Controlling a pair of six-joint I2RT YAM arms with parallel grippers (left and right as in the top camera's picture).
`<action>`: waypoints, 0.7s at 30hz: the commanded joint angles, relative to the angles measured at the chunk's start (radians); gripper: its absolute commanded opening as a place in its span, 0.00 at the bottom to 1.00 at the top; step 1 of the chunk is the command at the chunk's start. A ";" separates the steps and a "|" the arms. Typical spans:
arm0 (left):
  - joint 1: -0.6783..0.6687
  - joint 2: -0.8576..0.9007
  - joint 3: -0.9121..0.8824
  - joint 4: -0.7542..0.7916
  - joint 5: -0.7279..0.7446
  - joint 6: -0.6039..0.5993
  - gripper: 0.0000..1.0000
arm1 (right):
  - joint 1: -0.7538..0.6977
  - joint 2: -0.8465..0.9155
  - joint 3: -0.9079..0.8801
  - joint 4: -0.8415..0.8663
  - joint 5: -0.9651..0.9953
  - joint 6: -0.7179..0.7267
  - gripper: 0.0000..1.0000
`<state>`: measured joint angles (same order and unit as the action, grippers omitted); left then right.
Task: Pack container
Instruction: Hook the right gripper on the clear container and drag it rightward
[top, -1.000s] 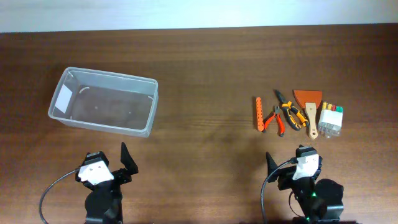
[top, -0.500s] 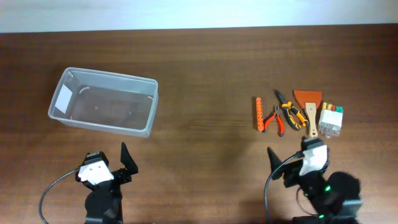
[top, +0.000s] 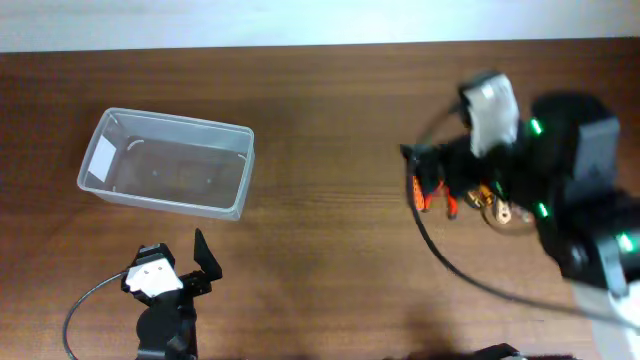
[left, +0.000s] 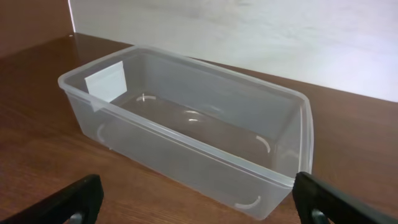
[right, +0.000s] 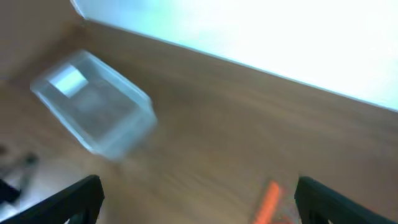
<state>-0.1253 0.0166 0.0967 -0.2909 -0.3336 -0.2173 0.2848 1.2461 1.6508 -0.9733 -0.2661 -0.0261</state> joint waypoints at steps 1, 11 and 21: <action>-0.005 -0.005 -0.004 -0.001 -0.003 0.009 0.99 | 0.055 0.134 0.059 0.054 -0.089 0.167 0.98; -0.005 -0.005 -0.004 -0.001 -0.003 0.009 0.99 | 0.328 0.566 0.105 0.127 0.156 0.478 0.93; -0.005 -0.005 -0.004 -0.001 -0.003 0.009 0.99 | 0.554 0.753 0.109 0.303 0.285 0.507 0.89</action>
<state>-0.1253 0.0166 0.0967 -0.2909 -0.3336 -0.2173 0.7929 1.9770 1.7306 -0.7063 -0.0715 0.4549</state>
